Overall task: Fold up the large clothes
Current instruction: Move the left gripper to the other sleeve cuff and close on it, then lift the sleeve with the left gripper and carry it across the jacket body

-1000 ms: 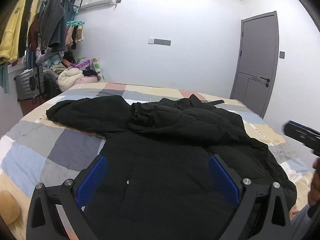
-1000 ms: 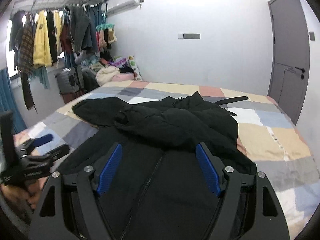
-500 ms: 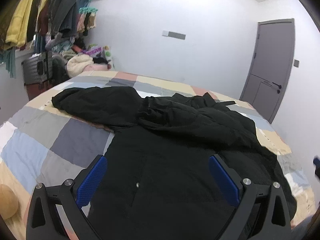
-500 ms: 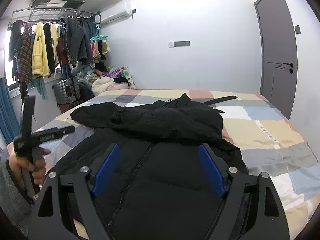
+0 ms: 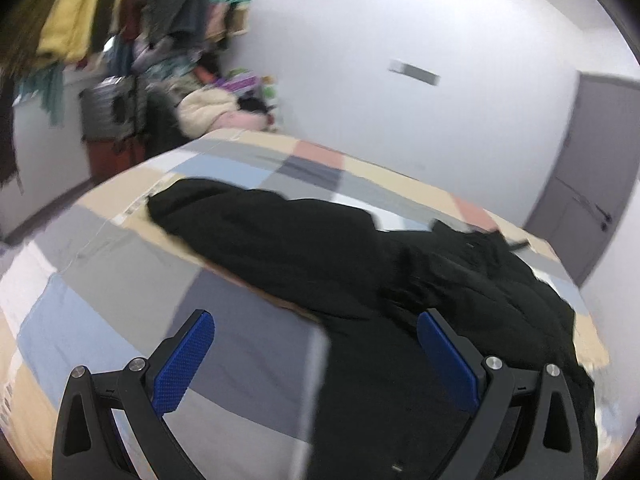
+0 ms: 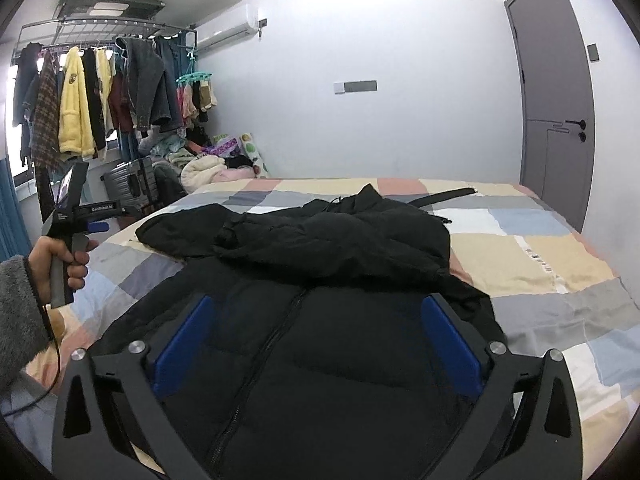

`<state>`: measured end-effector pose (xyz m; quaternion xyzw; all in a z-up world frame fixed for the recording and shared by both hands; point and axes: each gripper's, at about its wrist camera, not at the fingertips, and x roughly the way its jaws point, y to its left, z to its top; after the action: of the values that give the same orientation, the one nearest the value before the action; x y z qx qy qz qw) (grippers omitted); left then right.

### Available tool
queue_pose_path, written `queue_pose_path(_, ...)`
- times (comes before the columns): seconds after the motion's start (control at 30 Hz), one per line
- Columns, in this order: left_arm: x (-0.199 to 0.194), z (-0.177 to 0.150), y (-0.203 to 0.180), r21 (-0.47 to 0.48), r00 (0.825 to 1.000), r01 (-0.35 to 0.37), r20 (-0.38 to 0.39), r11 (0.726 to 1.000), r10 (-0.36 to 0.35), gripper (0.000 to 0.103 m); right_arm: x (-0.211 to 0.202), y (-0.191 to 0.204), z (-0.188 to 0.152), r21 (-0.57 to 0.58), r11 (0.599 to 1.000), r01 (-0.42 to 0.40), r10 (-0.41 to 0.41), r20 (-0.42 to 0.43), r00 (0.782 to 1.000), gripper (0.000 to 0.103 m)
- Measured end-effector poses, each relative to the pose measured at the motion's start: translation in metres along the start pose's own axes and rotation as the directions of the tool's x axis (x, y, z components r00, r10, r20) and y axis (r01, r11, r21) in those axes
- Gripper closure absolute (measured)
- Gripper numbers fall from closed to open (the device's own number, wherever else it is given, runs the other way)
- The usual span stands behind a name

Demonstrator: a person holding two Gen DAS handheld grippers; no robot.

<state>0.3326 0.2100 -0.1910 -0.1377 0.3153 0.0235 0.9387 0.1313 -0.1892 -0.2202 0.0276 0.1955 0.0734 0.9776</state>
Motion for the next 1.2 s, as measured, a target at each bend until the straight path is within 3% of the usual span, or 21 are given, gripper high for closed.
queue_pose_path(0.2, 0.037, 0.019, 0.078, -0.161, 1.0, -0.012, -0.027, 0.987, 0.008, 0.001, 0.016, 0.016, -0.003, -0.018, 1.0, -0.007, 0.006, -0.052, 0.999, 0.0)
queue_pose_path(0.33, 0.072, 0.032, 0.129, -0.278, 0.999, 0.01, -0.045, 0.961, -0.023, 0.001, 0.026, 0.024, -0.005, -0.02, 1.0, 0.012, -0.013, -0.081, 0.997, 0.0)
queue_pose_path(0.63, 0.17, 0.063, 0.223, -0.518, 0.993, 0.094, -0.01, 0.85, -0.116, 0.001, 0.076, 0.032, -0.002, 0.001, 0.997, 0.083, -0.082, -0.163, 0.983, 0.0)
queue_pose_path(0.87, 0.252, 0.073, 0.259, -0.638, 0.984, 0.13, -0.009, 0.759, -0.176, 0.002, 0.112, 0.035, 0.002, -0.006, 0.988, 0.153, -0.151, -0.188, 0.971, 0.0)
queue_pose_path(0.93, 0.267, 0.074, 0.26, -0.648, 0.985, 0.124, -0.012, 0.752, -0.174, 0.002, 0.121, 0.034, 0.004, 0.004, 0.987, 0.16, -0.156, -0.196, 0.968, 0.0)
queue_pose_path(1.03, 0.284, 0.081, 0.248, -0.596, 0.992, 0.083, -0.03, 0.799, -0.126, 0.002, 0.132, 0.034, 0.004, -0.001, 0.986, 0.169, -0.165, -0.212, 0.963, 0.0)
queue_pose_path(1.07, 0.287, 0.084, 0.242, -0.575, 0.993, 0.079, -0.031, 0.815, -0.118, 0.011, 0.134, 0.035, 0.004, -0.007, 0.986, 0.168, -0.166, -0.217, 0.962, 0.0)
queue_pose_path(1.1, 0.29, 0.087, 0.24, -0.563, 0.992, 0.082, -0.03, 0.823, -0.12, 0.03, 0.137, 0.035, 0.005, -0.012, 0.986, 0.167, -0.165, -0.22, 0.961, 0.0)
queue_pose_path(1.13, 0.294, 0.088, 0.236, -0.562, 0.99, 0.094, -0.036, 0.822, -0.138, 0.037, 0.138, 0.036, 0.005, -0.017, 0.986, 0.166, -0.165, -0.223, 0.961, 0.0)
queue_pose_path(1.2, 0.294, 0.088, 0.23, -0.571, 0.987, 0.107, -0.035, 0.814, -0.155, 0.062, 0.139, 0.037, 0.005, -0.025, 0.986, 0.162, -0.163, -0.226, 0.96, 0.0)
